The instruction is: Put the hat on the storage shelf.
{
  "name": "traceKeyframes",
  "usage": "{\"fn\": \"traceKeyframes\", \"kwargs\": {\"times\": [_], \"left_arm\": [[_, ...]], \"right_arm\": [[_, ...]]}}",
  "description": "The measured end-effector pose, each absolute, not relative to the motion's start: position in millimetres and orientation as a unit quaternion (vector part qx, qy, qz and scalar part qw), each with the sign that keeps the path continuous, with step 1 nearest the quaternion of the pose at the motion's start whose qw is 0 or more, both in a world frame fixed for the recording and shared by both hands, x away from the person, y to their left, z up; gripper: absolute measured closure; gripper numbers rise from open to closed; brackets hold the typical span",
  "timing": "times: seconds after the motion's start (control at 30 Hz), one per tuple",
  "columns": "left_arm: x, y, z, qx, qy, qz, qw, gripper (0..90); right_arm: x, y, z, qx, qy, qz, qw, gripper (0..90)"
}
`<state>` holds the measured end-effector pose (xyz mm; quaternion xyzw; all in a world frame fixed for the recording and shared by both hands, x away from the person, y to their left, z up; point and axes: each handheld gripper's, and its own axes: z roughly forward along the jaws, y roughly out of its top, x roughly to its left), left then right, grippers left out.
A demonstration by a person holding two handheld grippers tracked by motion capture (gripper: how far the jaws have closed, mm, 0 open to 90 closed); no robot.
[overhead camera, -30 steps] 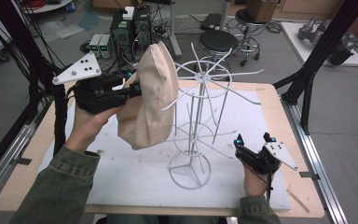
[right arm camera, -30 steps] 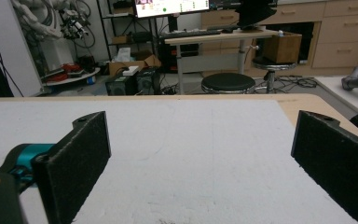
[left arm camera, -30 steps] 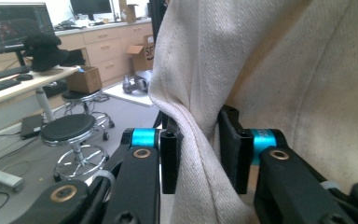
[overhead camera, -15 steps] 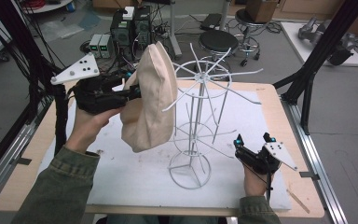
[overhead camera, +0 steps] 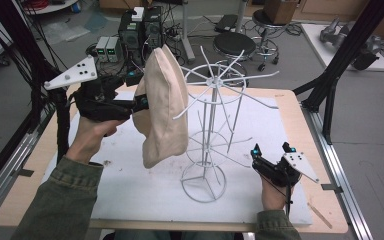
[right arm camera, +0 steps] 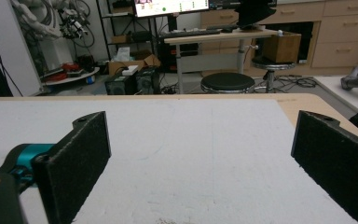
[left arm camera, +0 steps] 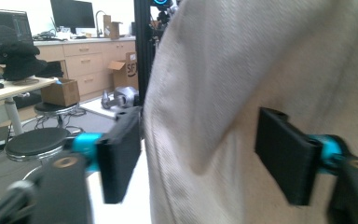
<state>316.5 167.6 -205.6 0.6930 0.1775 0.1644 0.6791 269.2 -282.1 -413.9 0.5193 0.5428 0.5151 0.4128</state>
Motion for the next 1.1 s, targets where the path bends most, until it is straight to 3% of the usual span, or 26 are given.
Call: {"fn": "traceKeyframes", "kwargs": {"times": [0.3, 0.73, 1.1], "left_arm": [[317.8, 182.8, -212.6, 0.672, 0.198, 0.165, 0.695, 26.0], [311.7, 220.8, -221.4, 0.646, 0.241, 0.208, 0.693, 25.0], [297.4, 253.9, -233.9, 0.617, 0.287, 0.282, 0.676, 24.9]], "right_arm": [[269.2, -281.9, -413.8, 0.52, 0.541, 0.516, 0.412, 3.7], [268.7, -281.3, -413.5, 0.521, 0.54, 0.516, 0.413, 3.7], [268.2, -280.9, -413.6, 0.522, 0.541, 0.515, 0.411, 3.7]]}}
